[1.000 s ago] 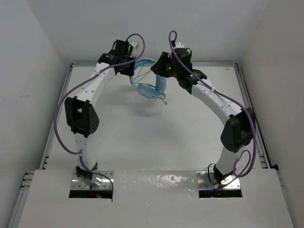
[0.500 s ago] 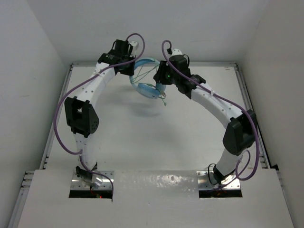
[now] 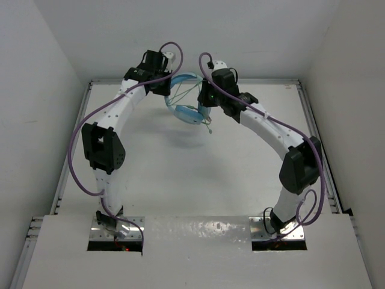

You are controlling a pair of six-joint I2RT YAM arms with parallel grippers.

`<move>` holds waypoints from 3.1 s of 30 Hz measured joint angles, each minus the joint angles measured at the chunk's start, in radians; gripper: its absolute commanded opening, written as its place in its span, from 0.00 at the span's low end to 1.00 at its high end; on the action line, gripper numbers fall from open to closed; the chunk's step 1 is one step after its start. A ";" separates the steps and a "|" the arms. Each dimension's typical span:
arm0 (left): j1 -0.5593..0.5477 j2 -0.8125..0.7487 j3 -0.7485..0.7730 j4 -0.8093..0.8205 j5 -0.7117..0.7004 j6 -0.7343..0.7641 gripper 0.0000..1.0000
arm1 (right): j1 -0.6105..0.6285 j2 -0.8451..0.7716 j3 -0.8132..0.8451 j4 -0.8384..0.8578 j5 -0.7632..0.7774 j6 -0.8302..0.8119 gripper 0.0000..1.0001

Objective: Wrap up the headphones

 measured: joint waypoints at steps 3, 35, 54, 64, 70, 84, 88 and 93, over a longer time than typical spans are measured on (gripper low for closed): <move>0.000 0.000 0.000 -0.001 -0.005 0.000 0.00 | 0.000 0.027 0.017 0.000 -0.013 0.005 0.20; -0.006 -0.001 -0.027 -0.006 0.008 0.066 0.00 | -0.270 -0.014 -0.061 0.123 -0.196 0.438 0.00; -0.008 0.065 0.069 -0.019 -0.085 -0.035 0.00 | -0.045 -0.112 -0.140 0.224 -0.220 0.631 0.00; -0.007 0.065 0.096 -0.042 -0.119 -0.055 0.00 | 0.079 0.054 -0.080 0.343 -0.181 0.703 0.00; 0.002 0.065 0.096 -0.063 -0.185 -0.041 0.00 | 0.098 0.112 -0.071 0.350 -0.167 0.757 0.00; 0.002 0.066 0.091 0.106 -0.348 0.092 0.00 | 0.098 0.113 0.160 0.143 -0.161 0.580 0.00; 0.002 0.066 0.092 0.113 -0.359 0.103 0.00 | 0.098 0.138 0.204 0.100 -0.161 0.550 0.00; 0.002 0.066 0.097 0.104 -0.338 0.081 0.00 | 0.099 0.143 0.166 0.174 -0.163 0.565 0.00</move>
